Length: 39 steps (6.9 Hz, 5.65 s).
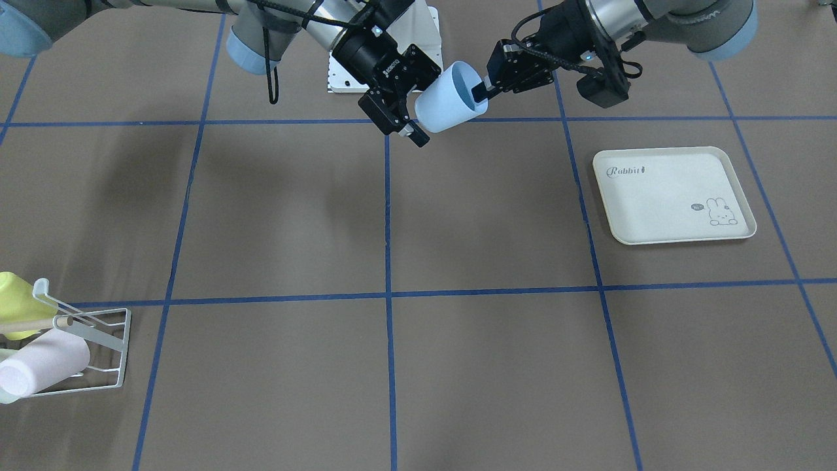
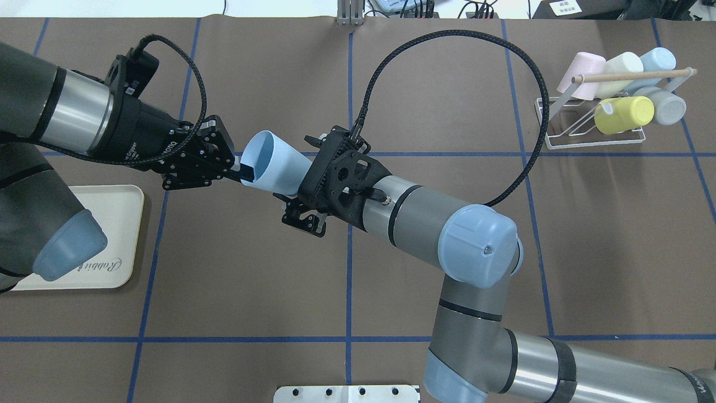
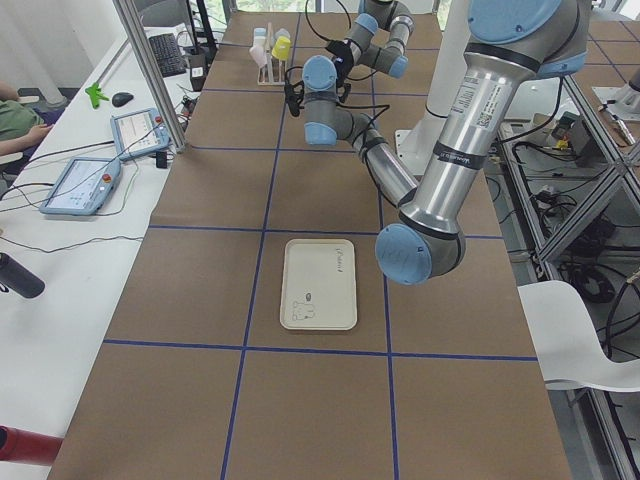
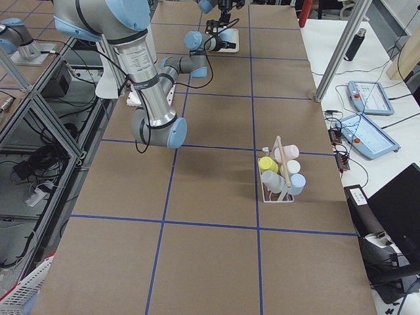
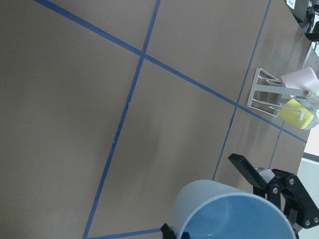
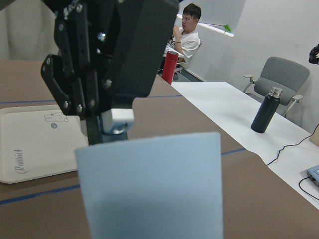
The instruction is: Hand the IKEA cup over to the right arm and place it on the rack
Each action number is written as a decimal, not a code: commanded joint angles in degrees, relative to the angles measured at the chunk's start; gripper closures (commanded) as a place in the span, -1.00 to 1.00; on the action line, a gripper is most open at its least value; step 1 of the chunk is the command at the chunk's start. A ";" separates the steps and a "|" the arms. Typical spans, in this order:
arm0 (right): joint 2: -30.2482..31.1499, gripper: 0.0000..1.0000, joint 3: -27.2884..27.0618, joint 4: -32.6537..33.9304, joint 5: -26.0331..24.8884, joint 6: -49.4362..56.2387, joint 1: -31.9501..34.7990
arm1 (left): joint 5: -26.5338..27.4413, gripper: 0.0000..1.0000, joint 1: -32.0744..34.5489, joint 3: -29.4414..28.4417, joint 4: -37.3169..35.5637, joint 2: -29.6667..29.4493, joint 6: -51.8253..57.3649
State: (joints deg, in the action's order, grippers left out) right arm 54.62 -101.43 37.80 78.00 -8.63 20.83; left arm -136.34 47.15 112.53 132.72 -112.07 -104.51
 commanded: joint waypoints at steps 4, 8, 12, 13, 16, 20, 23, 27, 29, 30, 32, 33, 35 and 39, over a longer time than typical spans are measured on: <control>-0.12 -0.98 -0.08 0.00 -6.09 1.94 -2.53 | 1.08 1.00 -0.74 -0.20 -0.18 -0.79 -0.08; -0.12 -0.55 -0.35 0.00 -6.46 2.13 -3.07 | 1.16 1.00 -0.74 -0.29 -0.18 -0.70 0.00; 0.23 -0.03 -1.32 0.08 -6.63 2.13 -3.34 | 0.90 -1.00 -0.48 0.15 -0.09 -0.70 2.46; 0.58 -0.03 -1.23 0.08 -6.72 2.13 -3.25 | 0.55 -1.00 0.30 0.32 -0.09 -0.52 2.99; 0.14 -0.03 -1.49 4.18 -6.63 0.12 -1.24 | 0.55 -1.00 3.99 -0.38 -0.44 3.75 9.89; 0.23 -0.05 -9.56 30.94 -4.02 -6.93 3.68 | 1.16 -1.00 11.80 -0.20 -15.52 13.33 40.15; 1.10 -0.26 -11.07 46.95 20.23 -5.45 18.31 | 6.17 -1.00 20.94 -1.60 -22.32 24.16 75.24; 12.23 -0.29 -11.51 52.64 29.31 18.05 30.47 | 5.47 -1.00 26.15 -4.86 -22.32 26.20 86.93; 14.47 -0.29 -13.08 65.30 24.95 34.74 34.18 | 5.47 -1.00 26.06 -4.77 -22.32 26.28 86.67; 13.86 -0.29 -14.40 73.39 18.13 40.22 34.11 | 5.38 -1.00 26.06 -4.77 -22.32 26.20 86.32; 12.97 -0.29 -14.68 82.84 6.52 51.30 33.84 | 5.38 -1.00 25.89 -4.77 -22.24 26.20 86.22; 13.49 -0.29 -14.06 83.57 2.20 57.00 33.76 | 5.38 -1.00 25.89 -4.77 -22.24 26.20 86.14; 12.89 -0.37 -9.69 83.23 -2.13 58.55 30.87 | 5.38 -1.00 25.89 -4.86 -22.15 26.20 86.05; 13.06 -0.47 -5.72 82.97 -6.45 58.73 28.22 | 5.38 -1.00 26.06 -4.86 -21.97 26.20 85.96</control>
State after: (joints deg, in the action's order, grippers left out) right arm 67.77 -108.68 120.80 72.55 49.99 49.43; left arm -130.96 73.07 107.67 110.67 -85.87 -18.51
